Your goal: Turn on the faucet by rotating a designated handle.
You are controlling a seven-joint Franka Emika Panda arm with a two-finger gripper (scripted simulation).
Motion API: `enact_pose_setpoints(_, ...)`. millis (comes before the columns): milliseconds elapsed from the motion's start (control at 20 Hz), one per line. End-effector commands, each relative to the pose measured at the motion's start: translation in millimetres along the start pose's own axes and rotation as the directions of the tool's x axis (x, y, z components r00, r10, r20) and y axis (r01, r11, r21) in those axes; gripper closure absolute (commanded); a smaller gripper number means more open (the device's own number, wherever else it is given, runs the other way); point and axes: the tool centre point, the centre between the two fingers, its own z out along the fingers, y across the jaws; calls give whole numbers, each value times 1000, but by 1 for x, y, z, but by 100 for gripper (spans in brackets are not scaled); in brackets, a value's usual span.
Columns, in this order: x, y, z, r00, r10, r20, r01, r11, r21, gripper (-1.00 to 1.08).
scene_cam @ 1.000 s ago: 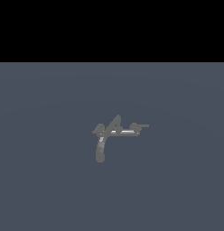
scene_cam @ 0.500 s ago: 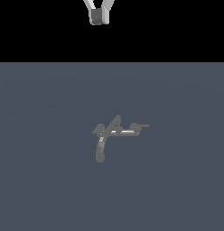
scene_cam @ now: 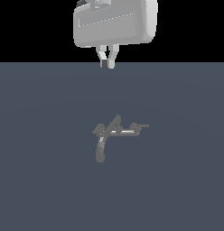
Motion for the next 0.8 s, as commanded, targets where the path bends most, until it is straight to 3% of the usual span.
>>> enact_pose_setpoints(0,14,-5,18,998,69,-1,-69,998,2,108)
enact_pose_setpoints(400,59,-13,74,960,279,-4,-279,960,3,108)
enact_pose_setpoints(750,102,-12,124,888,459,-7,-459,888,4,108)
